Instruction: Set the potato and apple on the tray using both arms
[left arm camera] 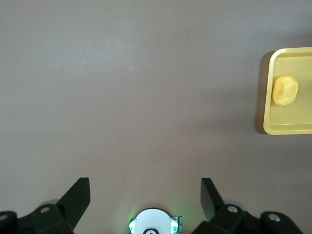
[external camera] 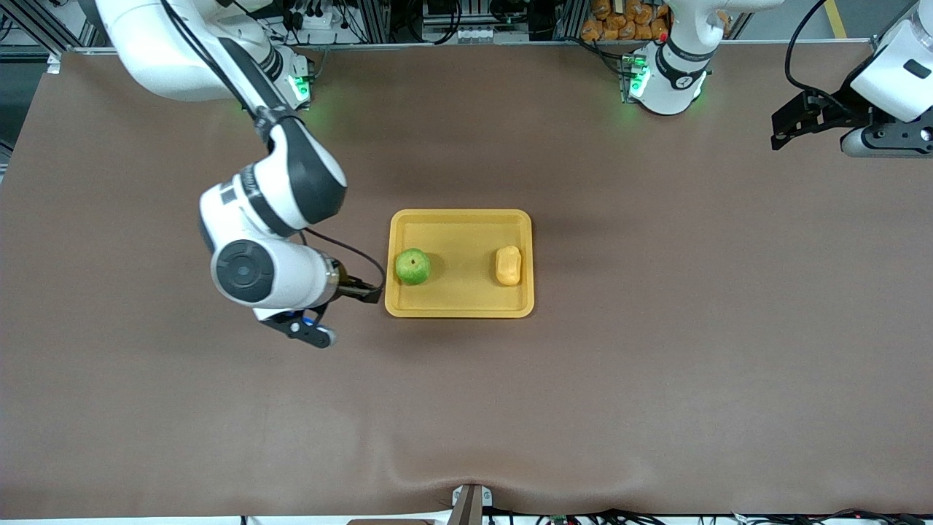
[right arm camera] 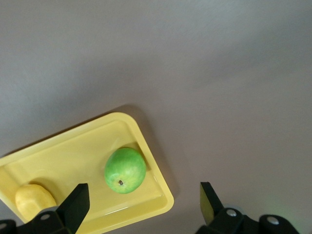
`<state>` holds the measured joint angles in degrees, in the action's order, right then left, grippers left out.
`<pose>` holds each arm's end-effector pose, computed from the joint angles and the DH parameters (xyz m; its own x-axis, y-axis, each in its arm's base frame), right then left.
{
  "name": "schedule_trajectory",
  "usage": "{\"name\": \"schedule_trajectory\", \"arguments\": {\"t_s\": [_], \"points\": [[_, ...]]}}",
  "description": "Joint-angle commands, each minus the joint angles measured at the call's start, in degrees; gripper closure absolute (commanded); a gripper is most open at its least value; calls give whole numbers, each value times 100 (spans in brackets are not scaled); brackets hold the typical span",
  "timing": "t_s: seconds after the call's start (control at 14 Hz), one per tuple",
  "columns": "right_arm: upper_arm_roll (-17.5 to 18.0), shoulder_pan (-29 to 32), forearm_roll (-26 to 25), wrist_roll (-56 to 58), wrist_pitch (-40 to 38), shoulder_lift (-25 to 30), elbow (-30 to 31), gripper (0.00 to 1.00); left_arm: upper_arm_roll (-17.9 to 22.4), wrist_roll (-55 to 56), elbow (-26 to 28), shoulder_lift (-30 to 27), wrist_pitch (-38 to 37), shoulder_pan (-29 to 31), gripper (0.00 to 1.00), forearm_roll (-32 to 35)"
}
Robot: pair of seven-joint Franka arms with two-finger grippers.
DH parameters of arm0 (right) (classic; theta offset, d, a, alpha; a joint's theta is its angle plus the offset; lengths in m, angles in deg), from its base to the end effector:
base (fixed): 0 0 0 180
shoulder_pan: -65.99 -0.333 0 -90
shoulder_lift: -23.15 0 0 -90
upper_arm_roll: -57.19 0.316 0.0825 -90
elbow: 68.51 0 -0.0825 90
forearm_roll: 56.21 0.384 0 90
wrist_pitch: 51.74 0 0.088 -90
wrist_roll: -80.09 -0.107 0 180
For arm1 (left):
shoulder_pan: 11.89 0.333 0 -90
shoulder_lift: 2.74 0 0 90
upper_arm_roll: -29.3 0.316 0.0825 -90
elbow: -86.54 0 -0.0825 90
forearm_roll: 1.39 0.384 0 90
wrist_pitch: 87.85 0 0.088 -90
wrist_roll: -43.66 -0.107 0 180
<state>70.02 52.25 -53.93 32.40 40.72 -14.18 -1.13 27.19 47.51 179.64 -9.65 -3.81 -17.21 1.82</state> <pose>0.6527 0.2849 0.4020 0.8853 -0.3844 -0.2616 -0.3905 -0.9201 0.0306 0.5019 -0.0602 0.6544 0.9979 -0.0563 -0.0333 -0.0583 -0.9963 -0.0627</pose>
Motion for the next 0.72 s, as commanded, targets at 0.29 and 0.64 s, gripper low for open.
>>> {"name": "schedule_trajectory", "arguments": {"t_s": [0.29,0.64], "points": [[52,739,-26,564,-456,507,-172,0,27,-33,-11,-73,-107,5,0,-101],[61,1021,-114,1280,-948,955,-172,0,9,-7,-11,-73,-107,5,0,-101]]}}
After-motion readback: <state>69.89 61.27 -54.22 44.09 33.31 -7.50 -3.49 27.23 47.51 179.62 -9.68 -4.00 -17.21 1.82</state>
